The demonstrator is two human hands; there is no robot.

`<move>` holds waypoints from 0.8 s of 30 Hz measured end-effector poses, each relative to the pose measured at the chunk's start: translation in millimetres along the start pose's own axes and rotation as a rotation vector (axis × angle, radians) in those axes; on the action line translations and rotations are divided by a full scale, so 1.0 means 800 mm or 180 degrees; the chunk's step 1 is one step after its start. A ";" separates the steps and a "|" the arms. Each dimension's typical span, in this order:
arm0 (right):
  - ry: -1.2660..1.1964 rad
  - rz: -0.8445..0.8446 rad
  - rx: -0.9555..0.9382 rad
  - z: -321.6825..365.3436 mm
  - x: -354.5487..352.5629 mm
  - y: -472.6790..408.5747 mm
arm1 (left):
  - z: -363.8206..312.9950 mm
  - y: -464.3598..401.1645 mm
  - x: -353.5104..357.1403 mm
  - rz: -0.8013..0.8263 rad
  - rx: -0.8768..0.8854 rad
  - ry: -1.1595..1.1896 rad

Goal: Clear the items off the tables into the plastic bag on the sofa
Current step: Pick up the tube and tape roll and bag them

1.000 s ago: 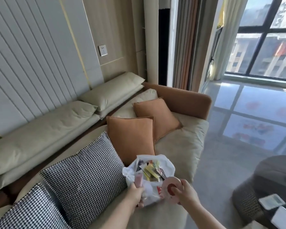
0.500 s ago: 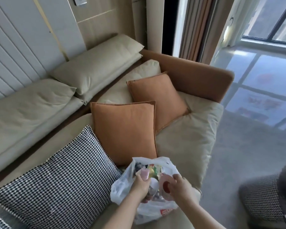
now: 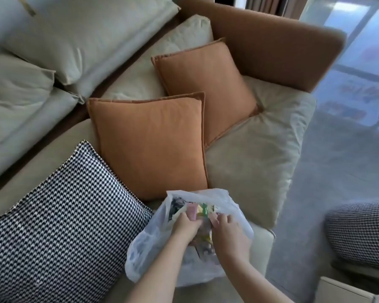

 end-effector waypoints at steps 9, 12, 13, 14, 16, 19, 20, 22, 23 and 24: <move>-0.0199 0.0275 -0.0299 -0.009 0.023 0.048 | -0.001 0.030 -0.010 -0.0206 0.0774 -0.0696; -0.0366 0.0152 -0.0151 -0.019 -0.003 0.064 | -0.011 0.056 -0.013 -0.0217 0.0922 -0.0954; -0.0412 0.0118 -0.0071 -0.024 -0.012 0.070 | -0.016 0.065 -0.011 -0.0178 0.0980 -0.1003; -0.0447 0.0072 0.0005 -0.029 -0.020 0.076 | -0.021 0.074 -0.006 -0.0125 0.1035 -0.1049; -0.0549 -0.0042 0.0141 -0.044 -0.034 0.088 | -0.033 0.093 0.010 0.0008 0.1191 -0.1136; -0.0705 -0.0168 0.0390 -0.075 -0.046 0.110 | -0.049 0.120 0.045 0.0239 0.1479 -0.1286; -0.0714 -0.0213 0.0469 -0.087 -0.048 0.118 | -0.051 0.128 0.060 0.0314 0.1557 -0.1383; -0.0702 -0.0302 0.0621 -0.114 -0.052 0.137 | -0.055 0.143 0.091 0.0420 0.1696 -0.1669; -0.0684 -0.0336 0.0701 -0.128 -0.053 0.146 | -0.055 0.149 0.108 0.0466 0.1746 -0.1822; -0.0677 -0.0373 0.0791 -0.143 -0.054 0.156 | -0.055 0.156 0.124 0.0514 0.1797 -0.1979</move>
Point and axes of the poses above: each hand's wrist, its own y-axis away from the middle knuckle, its own x-axis out of the palm, z = x × y, the point moved 7 cm from there along -y, towards the middle knuckle, and after that the axes turned 2 degrees about -y, right-handed, at the moved point
